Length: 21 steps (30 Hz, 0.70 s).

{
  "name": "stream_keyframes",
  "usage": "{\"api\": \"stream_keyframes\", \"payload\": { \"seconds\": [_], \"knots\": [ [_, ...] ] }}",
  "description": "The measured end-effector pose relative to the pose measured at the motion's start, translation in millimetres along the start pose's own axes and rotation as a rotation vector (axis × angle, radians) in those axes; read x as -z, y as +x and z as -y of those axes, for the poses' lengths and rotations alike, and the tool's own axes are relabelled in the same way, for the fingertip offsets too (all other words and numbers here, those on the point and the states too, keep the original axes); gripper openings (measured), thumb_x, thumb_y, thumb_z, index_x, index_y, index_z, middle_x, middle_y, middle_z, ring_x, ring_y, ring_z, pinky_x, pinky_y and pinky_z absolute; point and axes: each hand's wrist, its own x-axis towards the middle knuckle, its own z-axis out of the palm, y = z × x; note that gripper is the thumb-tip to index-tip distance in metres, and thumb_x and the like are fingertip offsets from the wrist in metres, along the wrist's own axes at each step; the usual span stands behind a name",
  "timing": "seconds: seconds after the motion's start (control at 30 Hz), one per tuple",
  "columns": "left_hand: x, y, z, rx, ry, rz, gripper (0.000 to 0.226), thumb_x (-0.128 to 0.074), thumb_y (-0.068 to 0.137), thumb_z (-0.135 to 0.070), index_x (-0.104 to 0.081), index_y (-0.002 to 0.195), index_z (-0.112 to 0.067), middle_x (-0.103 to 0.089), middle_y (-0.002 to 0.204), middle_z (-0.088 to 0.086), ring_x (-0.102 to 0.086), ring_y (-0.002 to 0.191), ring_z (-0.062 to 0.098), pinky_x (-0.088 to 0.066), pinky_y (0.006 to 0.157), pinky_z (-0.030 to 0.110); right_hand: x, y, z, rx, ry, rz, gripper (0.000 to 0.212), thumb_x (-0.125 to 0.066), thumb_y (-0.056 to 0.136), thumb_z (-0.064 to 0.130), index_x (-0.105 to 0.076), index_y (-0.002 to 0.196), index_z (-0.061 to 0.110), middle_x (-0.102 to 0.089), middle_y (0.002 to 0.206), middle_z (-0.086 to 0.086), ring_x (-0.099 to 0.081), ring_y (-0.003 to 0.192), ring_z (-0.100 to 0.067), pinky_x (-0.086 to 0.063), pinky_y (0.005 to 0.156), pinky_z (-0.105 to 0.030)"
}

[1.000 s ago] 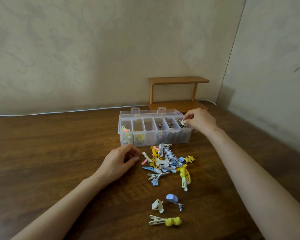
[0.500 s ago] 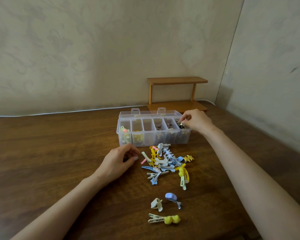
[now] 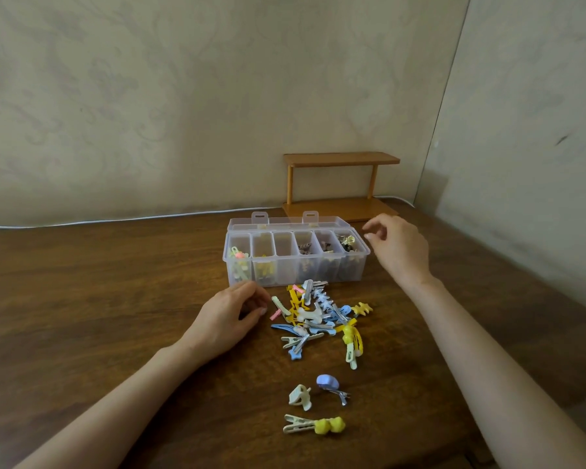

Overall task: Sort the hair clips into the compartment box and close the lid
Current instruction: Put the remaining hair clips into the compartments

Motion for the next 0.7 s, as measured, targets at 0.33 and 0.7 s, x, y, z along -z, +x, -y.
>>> {"api": "stream_keyframes", "payload": {
  "seconds": [0.33, 0.7],
  "knots": [
    [-6, 2, -20, -0.075, 0.081, -0.097, 0.018, -0.063, 0.085, -0.017, -0.058, 0.101, -0.026, -0.046, 0.091, -0.024, -0.053, 0.079, -0.004, -0.043, 0.067, 0.005, 7, -50, 14, 0.001, 0.014, 0.689, 0.012, -0.074, 0.077, 0.035, -0.065, 0.083, 0.029, -0.062, 0.091, 0.013, -0.056, 0.086, -0.002, -0.046, 0.076, -0.026],
    [-19, 21, -38, -0.121, 0.049, -0.089, 0.013, -0.061, 0.086, -0.014, -0.060, 0.098, -0.019, -0.055, 0.089, -0.008, -0.052, 0.076, 0.005, -0.043, 0.064, 0.013, 1, -56, 9, 0.052, 0.144, 0.649, 0.017, -0.075, 0.077, 0.026, -0.064, 0.087, 0.035, -0.057, 0.092, 0.012, -0.055, 0.088, -0.004, -0.041, 0.070, -0.024]
  ]
}}
